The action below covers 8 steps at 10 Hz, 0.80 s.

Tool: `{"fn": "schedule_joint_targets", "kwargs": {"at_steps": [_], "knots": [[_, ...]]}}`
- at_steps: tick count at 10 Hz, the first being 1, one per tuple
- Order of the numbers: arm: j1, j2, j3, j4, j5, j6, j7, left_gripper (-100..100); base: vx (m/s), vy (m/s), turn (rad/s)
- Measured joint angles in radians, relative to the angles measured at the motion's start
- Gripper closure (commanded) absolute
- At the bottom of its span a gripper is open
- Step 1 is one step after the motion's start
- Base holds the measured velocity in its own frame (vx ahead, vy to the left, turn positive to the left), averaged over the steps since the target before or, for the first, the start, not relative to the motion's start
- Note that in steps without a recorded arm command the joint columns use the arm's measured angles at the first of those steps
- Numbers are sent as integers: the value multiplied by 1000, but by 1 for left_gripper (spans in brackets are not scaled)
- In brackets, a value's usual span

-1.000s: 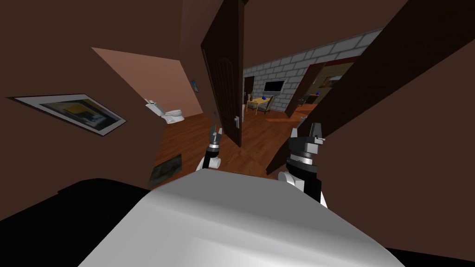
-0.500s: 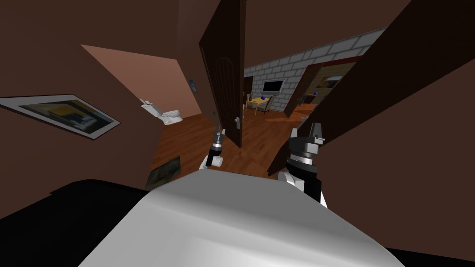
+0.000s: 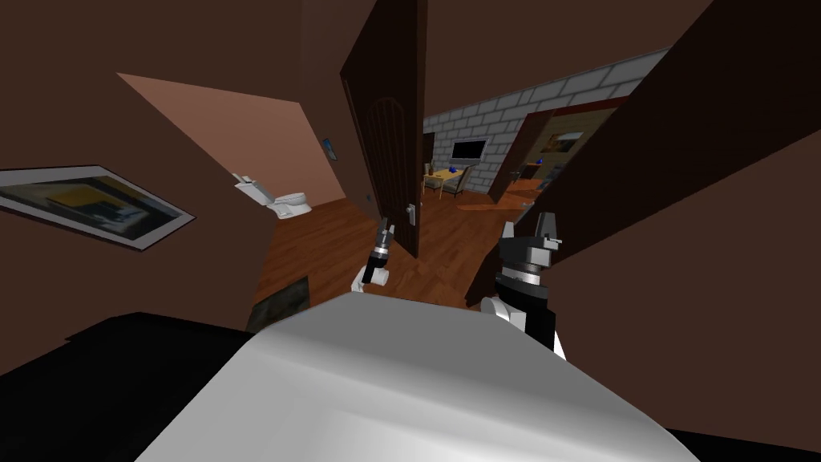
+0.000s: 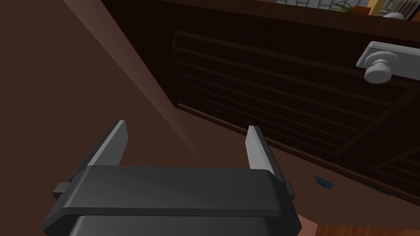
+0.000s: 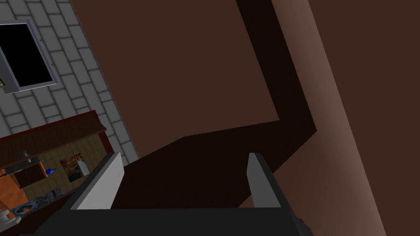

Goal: Push the door open

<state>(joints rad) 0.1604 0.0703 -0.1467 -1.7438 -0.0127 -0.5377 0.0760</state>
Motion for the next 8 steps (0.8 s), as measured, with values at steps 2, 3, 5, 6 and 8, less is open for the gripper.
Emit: {"fn": "schedule_joint_targets", "kwargs": {"at_steps": [2,3,5,6,8], "knots": [[-36,6,-8,60,4,2,4,-100,99,112,-57],[-59,10,-10,93,7,3,7,-100,97,106,-61],[-85,8,-19,141,8,5,6,-100,44,67,-32],[-98,8,-23,165,9,8,7,-100,54,89,-83],[-139,10,-30,231,13,9,10,-100,81,101,-64]]}}
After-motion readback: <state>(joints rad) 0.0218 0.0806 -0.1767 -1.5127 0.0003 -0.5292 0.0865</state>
